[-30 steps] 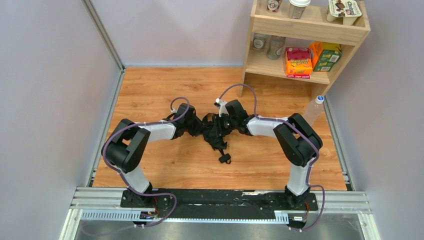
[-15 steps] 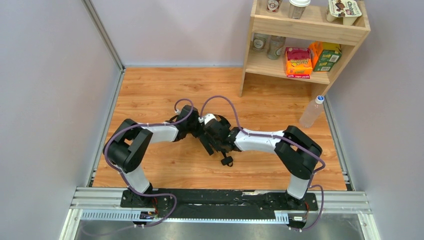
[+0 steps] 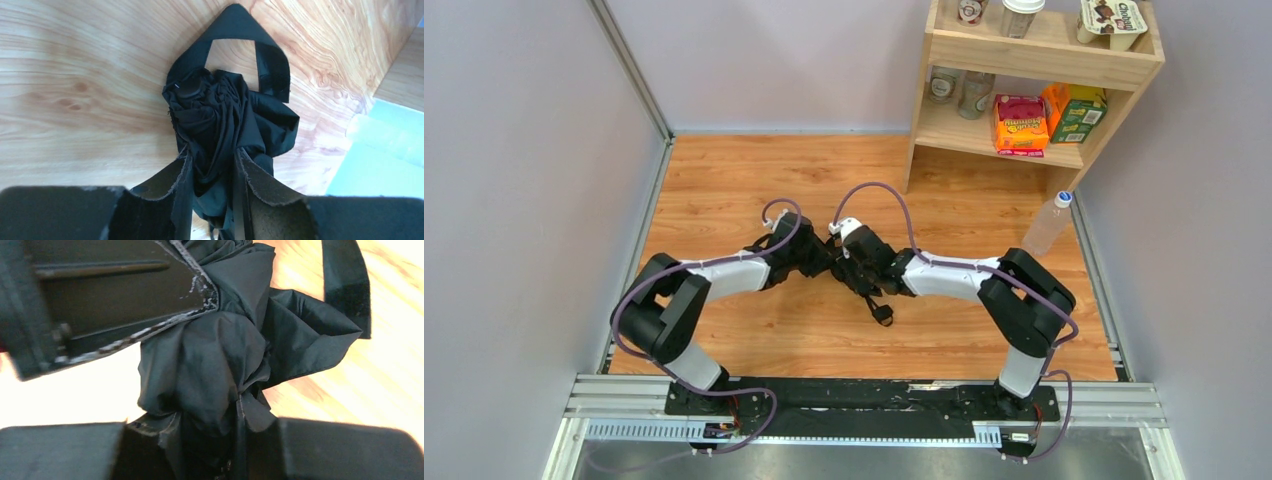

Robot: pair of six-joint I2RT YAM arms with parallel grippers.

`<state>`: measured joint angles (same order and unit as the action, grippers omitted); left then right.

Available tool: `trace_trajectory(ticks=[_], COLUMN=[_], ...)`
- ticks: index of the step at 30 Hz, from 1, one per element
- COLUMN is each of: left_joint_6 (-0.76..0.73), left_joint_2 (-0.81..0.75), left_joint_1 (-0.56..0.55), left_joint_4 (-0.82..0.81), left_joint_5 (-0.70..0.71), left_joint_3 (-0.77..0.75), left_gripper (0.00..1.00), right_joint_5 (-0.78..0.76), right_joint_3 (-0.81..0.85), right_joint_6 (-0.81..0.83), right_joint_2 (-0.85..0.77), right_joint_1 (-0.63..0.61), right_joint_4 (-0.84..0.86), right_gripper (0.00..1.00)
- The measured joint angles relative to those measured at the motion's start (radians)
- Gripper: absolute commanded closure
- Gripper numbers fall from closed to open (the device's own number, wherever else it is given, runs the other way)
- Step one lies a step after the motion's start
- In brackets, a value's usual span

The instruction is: Put away the umbrella

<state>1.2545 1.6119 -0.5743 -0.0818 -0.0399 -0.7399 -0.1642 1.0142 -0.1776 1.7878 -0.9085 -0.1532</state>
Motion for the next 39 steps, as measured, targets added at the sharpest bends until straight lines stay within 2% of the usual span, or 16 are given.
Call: trace_trajectory(ticks=[1, 2, 3, 4, 5, 13, 17, 25, 32, 39], left_joint_6=[-0.011, -0.023, -0.035, -0.053, -0.071, -0.185, -0.191, -0.134, -0.094, -0.043], left_joint_2=[-0.022, -0.045, -0.071, -0.101, -0.139, -0.512, -0.588, -0.44, -0.271, -0.117], left_joint_1=[0.002, 0.004, 0.007, 0.008, 0.009, 0.045, 0.072, 0.079, 0.079, 0.049], left_joint_4=[0.011, 0.022, 0.041, 0.063, 0.09, 0.337, 0.382, 0.38, 0.329, 0.286], left_joint_5=[0.011, 0.021, 0.031, 0.039, 0.045, 0.039, 0.011, -0.056, -0.098, -0.134], left_joint_3=[0.009, 0.018, 0.028, 0.039, 0.054, 0.097, 0.097, 0.098, 0.095, 0.024], left_gripper=[0.64, 0.51, 0.45, 0.27, 0.25, 0.24, 0.23, 0.22, 0.22, 0.21], right_joint_5=[0.065, 0.129, 0.187, 0.254, 0.316, 0.701, 0.838, 0.987, 1.012, 1.014], right_joint_3=[-0.002, -0.008, -0.013, -0.019, -0.026, -0.042, -0.022, 0.021, 0.027, 0.034], right_joint_6=[0.004, 0.007, 0.008, 0.01, 0.009, -0.029, -0.049, -0.07, -0.071, -0.076], right_joint_2=[0.002, 0.004, 0.006, 0.011, 0.015, 0.078, 0.122, 0.184, 0.19, 0.194], right_joint_1=[0.023, 0.041, 0.055, 0.071, 0.085, 0.185, 0.214, 0.249, 0.249, 0.25], right_joint_4=[0.014, 0.032, 0.05, 0.071, 0.094, 0.21, 0.222, 0.211, 0.198, 0.185], right_gripper=[1.0, 1.0, 1.0, 1.0, 1.0, 1.0, 1.0, 1.0, 1.0, 1.0])
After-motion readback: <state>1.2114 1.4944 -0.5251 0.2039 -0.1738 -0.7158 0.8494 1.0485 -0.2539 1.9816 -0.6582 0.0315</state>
